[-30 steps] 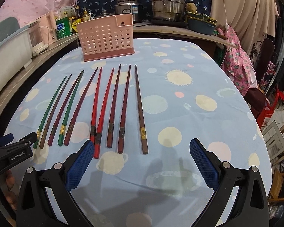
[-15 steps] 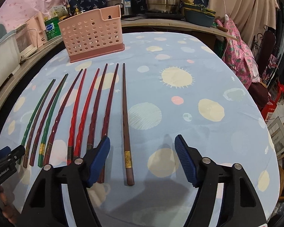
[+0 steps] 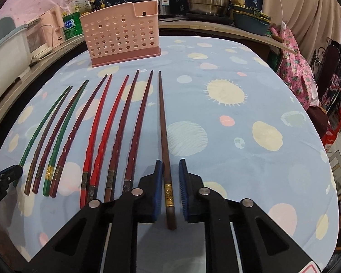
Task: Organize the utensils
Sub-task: 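Grasp a brown gold-banded chopstick with the right gripper while the left gripper grasps a green chopstick, then lift both held chopsticks and carry them over the pink basket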
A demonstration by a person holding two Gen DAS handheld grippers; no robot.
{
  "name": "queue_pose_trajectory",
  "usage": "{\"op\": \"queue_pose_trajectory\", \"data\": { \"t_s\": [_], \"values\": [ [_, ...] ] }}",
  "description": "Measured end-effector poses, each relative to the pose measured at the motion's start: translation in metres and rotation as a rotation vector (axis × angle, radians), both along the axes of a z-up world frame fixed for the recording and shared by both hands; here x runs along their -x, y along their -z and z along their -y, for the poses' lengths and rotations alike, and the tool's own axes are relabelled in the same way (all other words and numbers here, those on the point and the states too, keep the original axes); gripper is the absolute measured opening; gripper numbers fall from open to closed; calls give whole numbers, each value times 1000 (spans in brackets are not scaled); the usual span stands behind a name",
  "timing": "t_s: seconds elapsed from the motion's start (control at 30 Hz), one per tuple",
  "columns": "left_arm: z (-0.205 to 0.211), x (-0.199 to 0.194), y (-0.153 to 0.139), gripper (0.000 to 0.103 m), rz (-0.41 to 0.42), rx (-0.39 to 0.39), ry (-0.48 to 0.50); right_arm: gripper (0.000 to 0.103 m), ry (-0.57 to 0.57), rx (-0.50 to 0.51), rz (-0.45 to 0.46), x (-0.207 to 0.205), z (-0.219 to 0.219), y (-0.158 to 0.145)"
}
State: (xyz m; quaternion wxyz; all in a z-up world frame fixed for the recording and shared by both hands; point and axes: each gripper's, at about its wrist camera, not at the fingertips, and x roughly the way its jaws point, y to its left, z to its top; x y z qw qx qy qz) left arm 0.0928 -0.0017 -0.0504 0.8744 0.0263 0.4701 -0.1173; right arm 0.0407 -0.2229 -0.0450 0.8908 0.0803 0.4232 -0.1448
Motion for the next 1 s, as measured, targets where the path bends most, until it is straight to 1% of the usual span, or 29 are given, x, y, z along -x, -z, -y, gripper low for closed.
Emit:
{"op": "queue_pose_trajectory", "data": {
  "t_s": [0.1, 0.2, 0.57, 0.83, 1.0],
  "values": [
    [-1, 1, -2, 7, -11, 17, 0, 7, -2, -14, 1, 3, 1, -2],
    [-3, 2, -7, 7, -4, 18, -6, 7, 4, -12, 10, 6, 2, -9],
    [-11, 6, -36, 7, 46, 34, -16, 7, 9, 8, 80, 15, -1, -51],
    [-12, 6, -66, 7, 102, 47, -24, 7, 9, 16, 140, 17, 3, -79],
    [-9, -1, -94, 7, 162, 53, -22, 7, 5, 3, 195, 13, 12, -103]
  ]
}}
